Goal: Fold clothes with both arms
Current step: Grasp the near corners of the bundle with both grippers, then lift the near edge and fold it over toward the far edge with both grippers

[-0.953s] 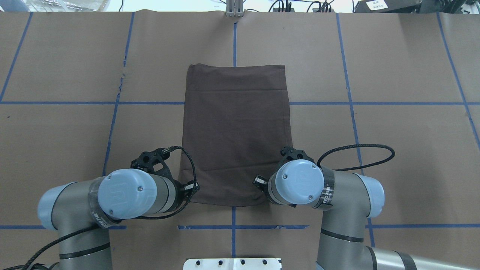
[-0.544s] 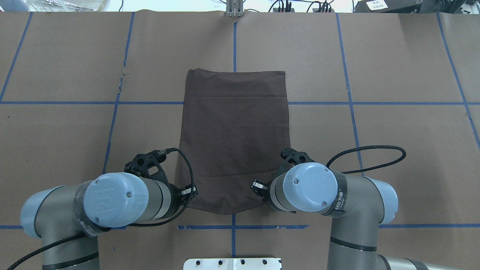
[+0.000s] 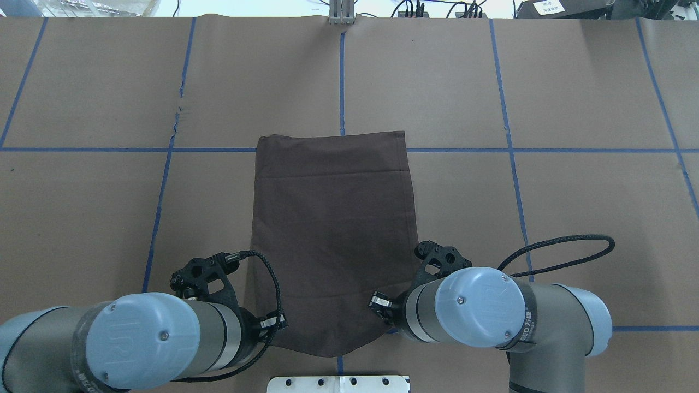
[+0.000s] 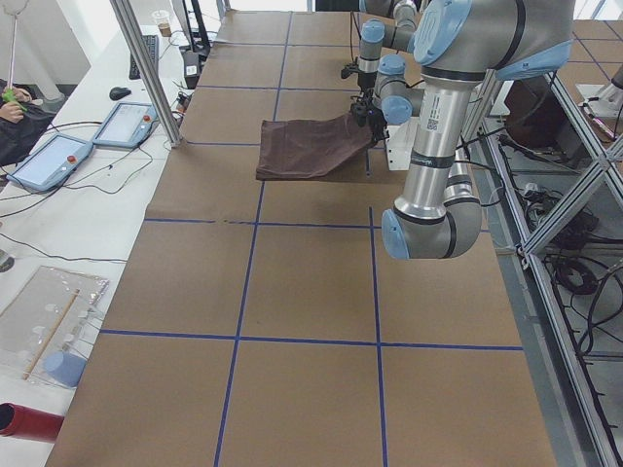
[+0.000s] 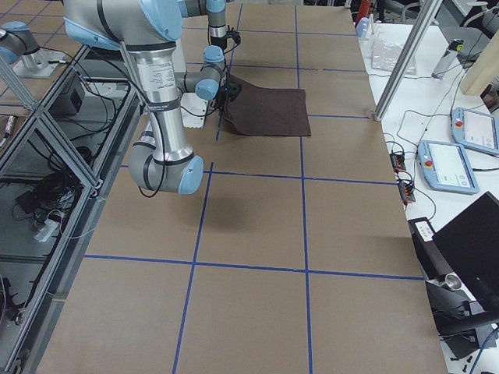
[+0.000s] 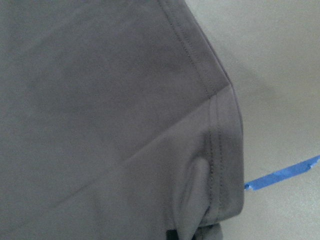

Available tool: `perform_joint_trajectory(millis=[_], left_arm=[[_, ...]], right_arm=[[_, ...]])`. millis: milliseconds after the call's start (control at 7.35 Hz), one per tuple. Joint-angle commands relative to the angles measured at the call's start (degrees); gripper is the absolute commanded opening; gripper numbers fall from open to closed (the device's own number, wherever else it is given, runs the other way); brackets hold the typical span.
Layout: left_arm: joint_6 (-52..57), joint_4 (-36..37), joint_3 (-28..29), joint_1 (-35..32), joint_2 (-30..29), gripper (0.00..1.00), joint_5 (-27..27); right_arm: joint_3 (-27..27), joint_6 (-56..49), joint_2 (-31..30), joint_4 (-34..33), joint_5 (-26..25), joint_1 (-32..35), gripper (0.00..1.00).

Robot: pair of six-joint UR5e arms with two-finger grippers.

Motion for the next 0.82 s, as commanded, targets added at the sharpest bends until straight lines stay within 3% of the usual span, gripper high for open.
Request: perform_joint_trajectory(millis=[0,136,272,408,544,680], left_arm=[[2.2,-0.2,1.2,-2.2,-0.7,0.00,0.3],[5.0,-0.5,1.8,-7.4,-1.8,0.00,-0.1],[7.2,-1.4,3.9,-12.8,-2.4,0.00,-3.1],[10.4,-4.1,8.0,-17.8,-3.8,0.00,-6.9],[10.8,-8.3,14.7,-21.6,-6.3,0.00,-7.3],[10.9,-14.1,22.5,-23.9,-7.6,0.00,-7.3]], right_arm=[[-0.9,-2.5,0.5,0.7,-0.1,4.9,0.00],[-2.2,-3.1,2.0,0.8,1.3,8.5,0.00],[-6.0,-3.3,5.3,0.9,6.6,13.8,0.00],[-11.7,-4.7,8.6,0.9,10.8,18.6,0.00],[-18.4,-5.4,12.8,1.5,11.8,21.1,0.00],[-27.6,-5.6,15.9,7.7,13.5,23.9,0.00]])
